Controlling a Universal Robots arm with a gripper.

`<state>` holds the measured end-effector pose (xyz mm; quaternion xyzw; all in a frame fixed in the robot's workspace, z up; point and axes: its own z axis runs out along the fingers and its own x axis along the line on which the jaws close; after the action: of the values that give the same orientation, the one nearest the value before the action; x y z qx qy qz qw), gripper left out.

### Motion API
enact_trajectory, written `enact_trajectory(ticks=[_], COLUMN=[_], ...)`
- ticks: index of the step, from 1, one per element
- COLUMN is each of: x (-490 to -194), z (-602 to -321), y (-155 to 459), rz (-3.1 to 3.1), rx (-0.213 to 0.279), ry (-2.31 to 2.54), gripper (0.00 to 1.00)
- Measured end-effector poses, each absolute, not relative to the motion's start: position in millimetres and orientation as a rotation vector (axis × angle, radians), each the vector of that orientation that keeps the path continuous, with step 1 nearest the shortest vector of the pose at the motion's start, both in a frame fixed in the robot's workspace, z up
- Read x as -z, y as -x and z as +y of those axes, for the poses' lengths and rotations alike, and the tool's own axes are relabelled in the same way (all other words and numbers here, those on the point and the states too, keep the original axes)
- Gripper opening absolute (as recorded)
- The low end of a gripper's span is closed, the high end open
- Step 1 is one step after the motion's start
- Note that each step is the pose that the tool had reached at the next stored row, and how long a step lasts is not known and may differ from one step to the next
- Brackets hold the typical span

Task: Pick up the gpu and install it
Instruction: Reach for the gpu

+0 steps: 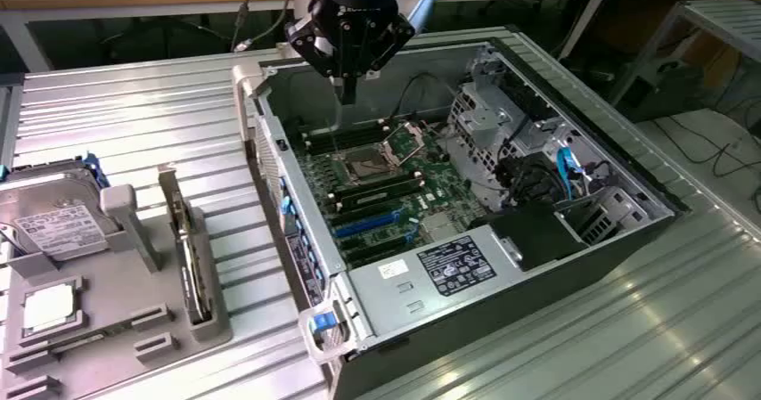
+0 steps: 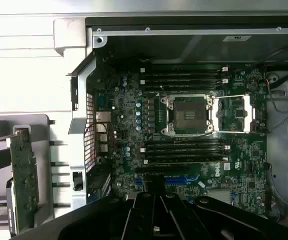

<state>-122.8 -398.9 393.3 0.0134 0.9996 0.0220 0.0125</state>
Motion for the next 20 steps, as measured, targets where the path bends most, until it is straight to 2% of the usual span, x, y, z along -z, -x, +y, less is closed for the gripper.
enact_trajectory(ticks=[20], x=[-393], z=[-406], y=[139], rz=[3.116], rx=[-0.069], ry=[-0.037], gripper=[0.11])
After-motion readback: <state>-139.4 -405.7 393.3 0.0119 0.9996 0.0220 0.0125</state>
